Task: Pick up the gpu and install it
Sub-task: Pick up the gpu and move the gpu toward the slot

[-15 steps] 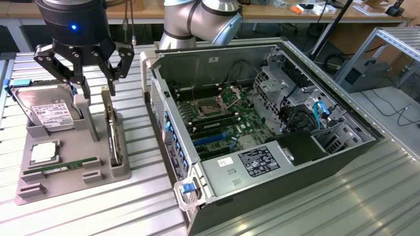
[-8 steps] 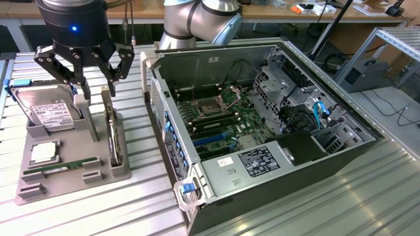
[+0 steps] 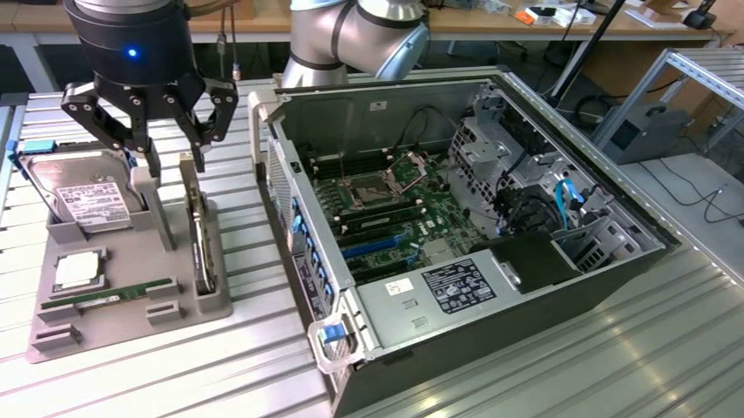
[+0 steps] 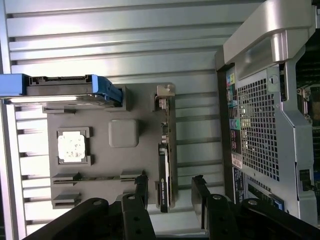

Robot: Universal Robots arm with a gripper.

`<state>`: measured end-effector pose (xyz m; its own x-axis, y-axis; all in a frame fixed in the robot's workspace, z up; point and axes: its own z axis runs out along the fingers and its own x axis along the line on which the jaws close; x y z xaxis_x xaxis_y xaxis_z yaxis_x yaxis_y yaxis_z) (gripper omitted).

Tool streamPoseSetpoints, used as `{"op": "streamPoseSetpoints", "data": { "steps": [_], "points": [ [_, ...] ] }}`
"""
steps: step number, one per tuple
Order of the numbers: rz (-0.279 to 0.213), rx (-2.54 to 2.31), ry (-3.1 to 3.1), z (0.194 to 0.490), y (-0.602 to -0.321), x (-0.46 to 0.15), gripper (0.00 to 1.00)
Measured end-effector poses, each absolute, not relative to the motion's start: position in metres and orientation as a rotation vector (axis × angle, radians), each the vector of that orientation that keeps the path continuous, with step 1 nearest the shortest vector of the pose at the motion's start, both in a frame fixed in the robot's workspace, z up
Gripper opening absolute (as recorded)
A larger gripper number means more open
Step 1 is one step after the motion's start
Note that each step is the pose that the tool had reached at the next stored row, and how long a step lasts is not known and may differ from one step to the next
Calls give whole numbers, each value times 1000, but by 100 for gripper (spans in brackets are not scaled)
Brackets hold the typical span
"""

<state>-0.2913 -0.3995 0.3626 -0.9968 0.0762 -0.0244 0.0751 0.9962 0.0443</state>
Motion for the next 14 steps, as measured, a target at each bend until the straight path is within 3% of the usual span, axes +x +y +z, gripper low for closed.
{"op": "streamPoseSetpoints", "data": {
  "steps": [14],
  "points": [
    [68, 118, 3113, 359, -400, -291, 48]
  ]
}}
